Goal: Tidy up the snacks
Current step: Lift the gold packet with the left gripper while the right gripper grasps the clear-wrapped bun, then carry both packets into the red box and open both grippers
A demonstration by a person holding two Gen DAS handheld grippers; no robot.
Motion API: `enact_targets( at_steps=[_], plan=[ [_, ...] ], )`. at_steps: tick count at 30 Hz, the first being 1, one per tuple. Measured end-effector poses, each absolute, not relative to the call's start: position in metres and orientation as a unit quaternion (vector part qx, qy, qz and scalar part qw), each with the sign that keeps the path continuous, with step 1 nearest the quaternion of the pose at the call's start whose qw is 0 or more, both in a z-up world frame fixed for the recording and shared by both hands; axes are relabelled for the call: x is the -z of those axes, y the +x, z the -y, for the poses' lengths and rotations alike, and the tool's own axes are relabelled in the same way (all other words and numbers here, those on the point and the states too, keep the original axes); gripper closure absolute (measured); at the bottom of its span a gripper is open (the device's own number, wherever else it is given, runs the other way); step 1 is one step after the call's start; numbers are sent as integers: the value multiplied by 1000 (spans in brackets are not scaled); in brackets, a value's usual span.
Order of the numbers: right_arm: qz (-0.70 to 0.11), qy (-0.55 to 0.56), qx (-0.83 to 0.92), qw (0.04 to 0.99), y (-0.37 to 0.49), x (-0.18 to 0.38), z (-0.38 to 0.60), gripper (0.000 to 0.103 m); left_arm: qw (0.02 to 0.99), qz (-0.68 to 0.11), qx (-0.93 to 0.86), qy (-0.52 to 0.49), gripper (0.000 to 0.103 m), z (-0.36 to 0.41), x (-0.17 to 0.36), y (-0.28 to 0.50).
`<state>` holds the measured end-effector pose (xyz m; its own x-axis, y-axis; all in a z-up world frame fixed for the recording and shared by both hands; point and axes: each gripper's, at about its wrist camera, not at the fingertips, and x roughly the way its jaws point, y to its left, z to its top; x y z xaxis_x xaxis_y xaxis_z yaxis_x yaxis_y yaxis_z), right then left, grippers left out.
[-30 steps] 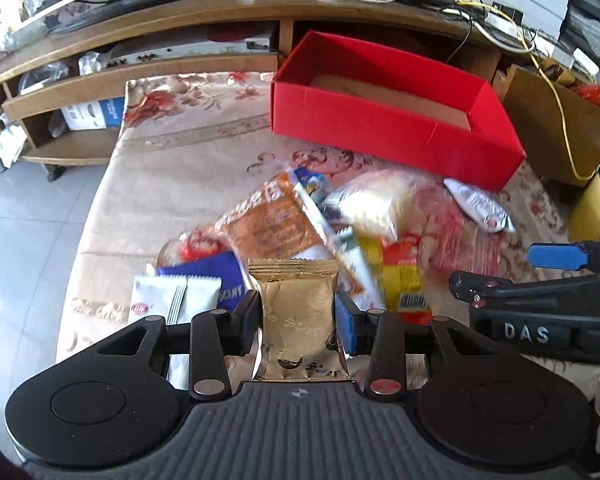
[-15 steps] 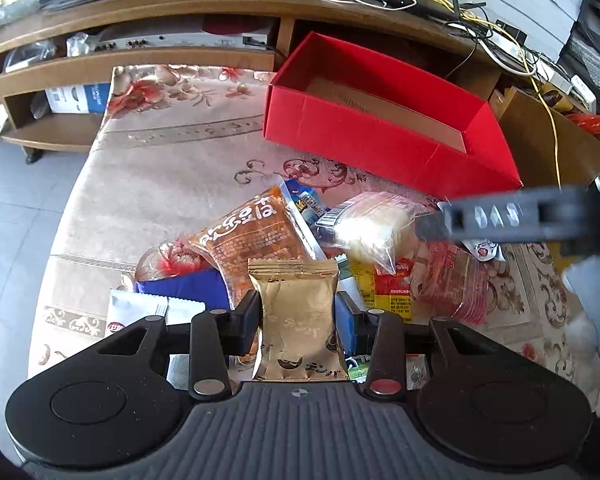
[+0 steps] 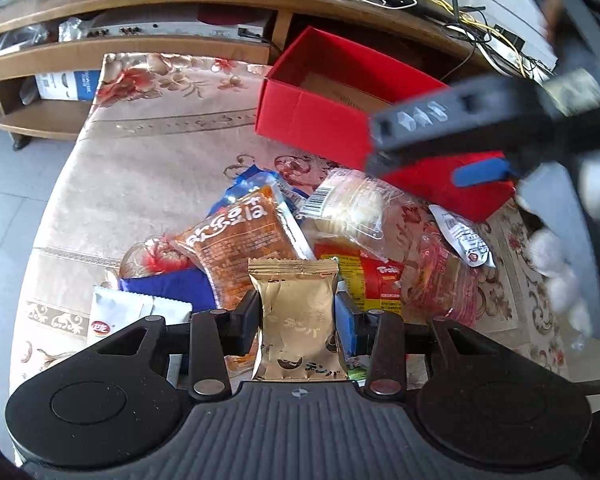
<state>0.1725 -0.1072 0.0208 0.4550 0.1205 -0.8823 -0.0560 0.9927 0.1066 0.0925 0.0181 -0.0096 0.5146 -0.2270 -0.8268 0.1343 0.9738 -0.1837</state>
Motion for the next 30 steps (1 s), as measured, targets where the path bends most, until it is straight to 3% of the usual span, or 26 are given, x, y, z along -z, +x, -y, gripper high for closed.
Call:
enact_targets(
  at_steps=[9,12,15,30],
  plan=[
    [-568,94,-39,816,202,31,82,17,865,-489,101,-44,55,-17,15,95],
    [-570,84,-36,817,201,44,81,27,864,-491,102,-42,55,-17,17,96],
    [-558,49,-63,826,189,40,87,46,863,-492,108,-40,55,-14,18,94],
    [-524,95,-107,839,120,2,168,48,870,-474,127,-51,55,-5,2,93]
  ],
)
